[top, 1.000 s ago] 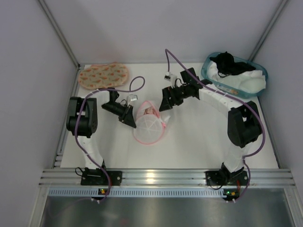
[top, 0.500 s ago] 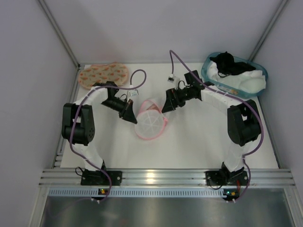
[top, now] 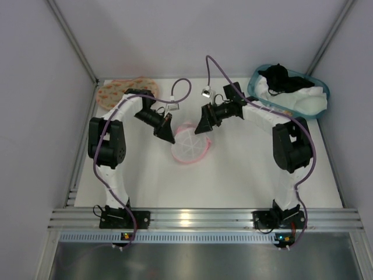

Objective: Place the bra in the laundry bag and zip it closed
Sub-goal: Pick up the laundry bag at the center of the board.

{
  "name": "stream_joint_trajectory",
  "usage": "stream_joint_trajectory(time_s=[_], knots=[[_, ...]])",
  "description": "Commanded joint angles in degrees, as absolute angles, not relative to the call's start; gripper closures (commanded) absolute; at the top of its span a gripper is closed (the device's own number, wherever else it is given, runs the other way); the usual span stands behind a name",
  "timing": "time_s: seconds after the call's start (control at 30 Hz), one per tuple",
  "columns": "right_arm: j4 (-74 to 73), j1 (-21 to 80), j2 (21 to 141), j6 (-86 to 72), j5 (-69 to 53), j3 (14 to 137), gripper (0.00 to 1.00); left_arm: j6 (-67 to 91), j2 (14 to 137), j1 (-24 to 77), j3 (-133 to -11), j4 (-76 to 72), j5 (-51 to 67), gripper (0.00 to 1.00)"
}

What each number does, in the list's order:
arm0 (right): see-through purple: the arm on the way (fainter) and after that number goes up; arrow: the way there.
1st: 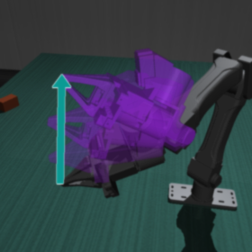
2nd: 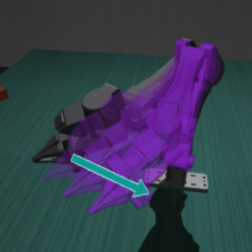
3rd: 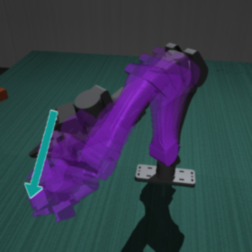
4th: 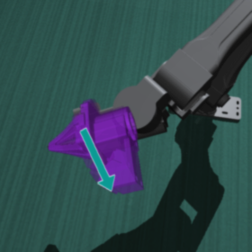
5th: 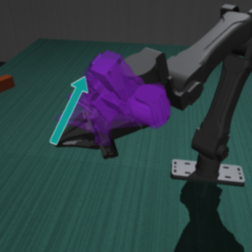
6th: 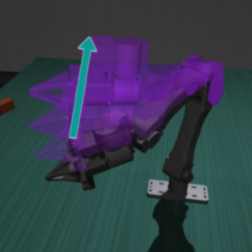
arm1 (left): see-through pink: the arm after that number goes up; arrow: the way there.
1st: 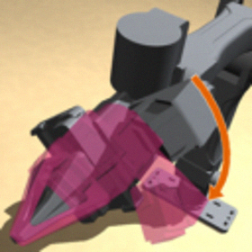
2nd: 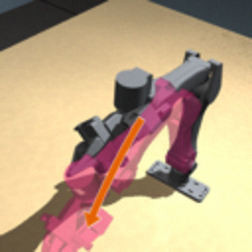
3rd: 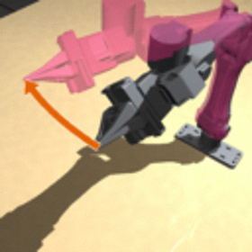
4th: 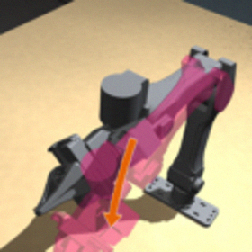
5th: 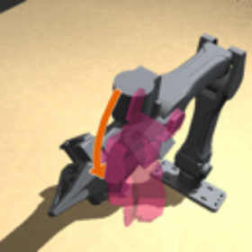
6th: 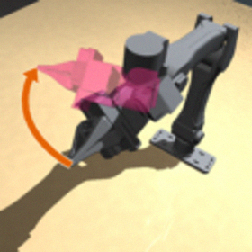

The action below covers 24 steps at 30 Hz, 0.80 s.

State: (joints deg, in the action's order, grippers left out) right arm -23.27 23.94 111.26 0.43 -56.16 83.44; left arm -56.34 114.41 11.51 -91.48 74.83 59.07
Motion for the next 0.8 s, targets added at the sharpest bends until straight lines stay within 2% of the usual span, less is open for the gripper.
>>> stream_joint_trajectory(time_s=[0.0,0.17,0.27,0.3,0.37,0.4,0.53,0.63,0.67,0.7,0.77], knots=[[-22.67,24.17,113.11,5.45,-57.39,87.01,0.04,-62.75,116.27,11.95,-95.62,86.4,61.26,1.0],[-24.17,24.69,115.05,7.81,-58.44,87.98,0.05,-62.93,116.89,11.95,-96.59,86.4,60.82,1.0],[-25.66,25.05,115.05,9.14,-60.11,87.19,0.14,-62.32,117.94,11.78,-98.26,86.4,61.0,1.0],[-25.75,25.05,114.87,9.14,-60.47,86.93,0.24,-61.88,118.73,11.69,-98.87,86.31,60.91,1.0],[-25.67,24.96,114.35,9.05,-60.73,85.79,0.36,-60.22,119.88,11.25,-101.33,86.4,60.12,1.0],[-25.06,24.96,114.08,8.7,-60.99,85.26,0.46,-59.68,121.36,11.16,-102.12,86.48,58.46,1.0],[-22.24,25.05,112.85,5.54,-62.4,83.67,0.6,-58.28,124.1,10.29,-106.33,86.4,57.48,1.0],[-21.53,25.14,113.03,3.35,-63.37,82.88,0.75,-56.61,125.85,9.32,-109.77,86.4,58.8,1.0],[-21.01,25.14,113.03,2.82,-63.72,82.27,0.88,-56.43,126.38,9.14,-110.56,86.31,58.8,1.0],[-20.4,25.14,112.94,1.86,-63.89,81.83,0.96,-55.82,126.47,8.88,-111.7,86.05,58.54,1.0],[-18.47,25.22,112.76,-2.97,-64.25,79.81,1.0,-53.71,126.3,8.7,-112.5,83.51,56.61,0.98]])
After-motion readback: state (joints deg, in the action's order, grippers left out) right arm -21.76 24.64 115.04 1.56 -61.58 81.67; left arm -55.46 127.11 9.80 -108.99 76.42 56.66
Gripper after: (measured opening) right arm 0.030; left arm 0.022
